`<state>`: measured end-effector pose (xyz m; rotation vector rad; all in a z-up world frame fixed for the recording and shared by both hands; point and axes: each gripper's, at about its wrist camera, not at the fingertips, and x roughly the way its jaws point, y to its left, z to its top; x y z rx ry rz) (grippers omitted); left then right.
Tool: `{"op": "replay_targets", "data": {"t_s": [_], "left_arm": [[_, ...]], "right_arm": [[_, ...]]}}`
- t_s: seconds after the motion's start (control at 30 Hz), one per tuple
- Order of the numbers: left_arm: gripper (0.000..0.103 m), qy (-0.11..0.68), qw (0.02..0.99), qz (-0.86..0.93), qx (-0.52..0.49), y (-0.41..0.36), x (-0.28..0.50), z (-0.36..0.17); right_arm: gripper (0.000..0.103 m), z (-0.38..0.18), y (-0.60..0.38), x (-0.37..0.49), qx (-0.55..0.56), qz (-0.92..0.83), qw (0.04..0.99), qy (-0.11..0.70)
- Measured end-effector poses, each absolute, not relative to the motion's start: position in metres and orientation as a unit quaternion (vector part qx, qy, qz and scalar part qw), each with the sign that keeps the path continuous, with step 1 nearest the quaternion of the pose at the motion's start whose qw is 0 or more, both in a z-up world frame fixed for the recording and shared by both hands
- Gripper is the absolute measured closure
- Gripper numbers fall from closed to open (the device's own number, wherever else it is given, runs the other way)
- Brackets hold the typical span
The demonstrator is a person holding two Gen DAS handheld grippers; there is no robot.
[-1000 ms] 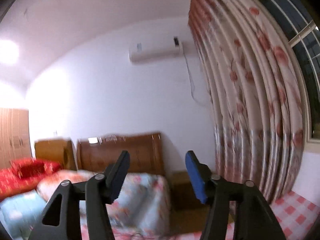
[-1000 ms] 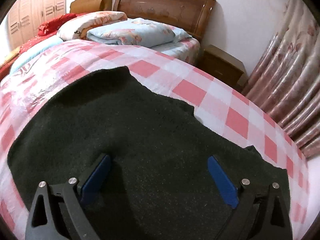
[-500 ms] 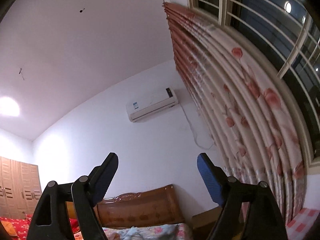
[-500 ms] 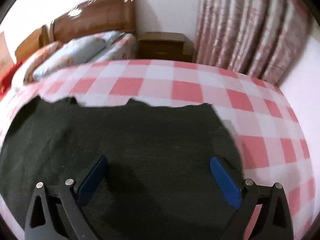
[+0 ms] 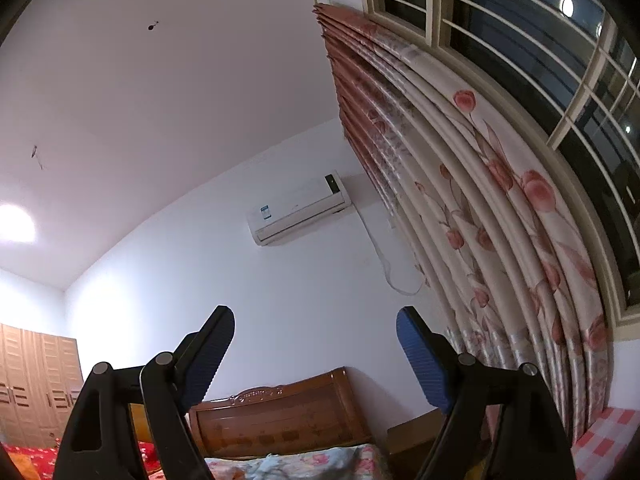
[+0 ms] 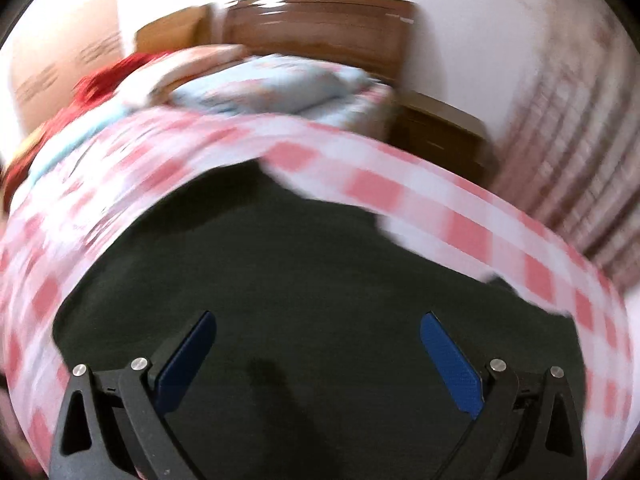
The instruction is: Fold small clothes
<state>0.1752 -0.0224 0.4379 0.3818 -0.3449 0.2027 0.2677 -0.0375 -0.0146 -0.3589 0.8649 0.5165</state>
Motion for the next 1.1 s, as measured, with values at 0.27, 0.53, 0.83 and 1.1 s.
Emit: {"op": "replay_targets", "data": {"t_s": [0.27, 0.53, 0.83, 1.1], "left_arm": [[0.018, -0.153, 0.969, 0.099, 0.169, -0.005, 0.194, 0.43], [0.018, -0.144, 0.97, 0.099, 0.168, 0.0, 0.208, 0.422], [0.018, -0.139, 0.971, 0.096, 0.168, 0.0, 0.214, 0.416], [0.018, -0.131, 0.971, 0.1, 0.174, 0.001, 0.221, 0.407]], "right_arm": [[0.0, -0.037, -0.019, 0.266, -0.167, 0.278, 0.839, 0.437], [0.0, -0.032, 0.012, 0.255, -0.198, 0.311, 0.836, 0.407], [0.0, -0.025, 0.015, 0.242, -0.187, 0.344, 0.833, 0.391], [0.0, -0.016, 0.018, 0.232, -0.179, 0.365, 0.831, 0.38]]}}
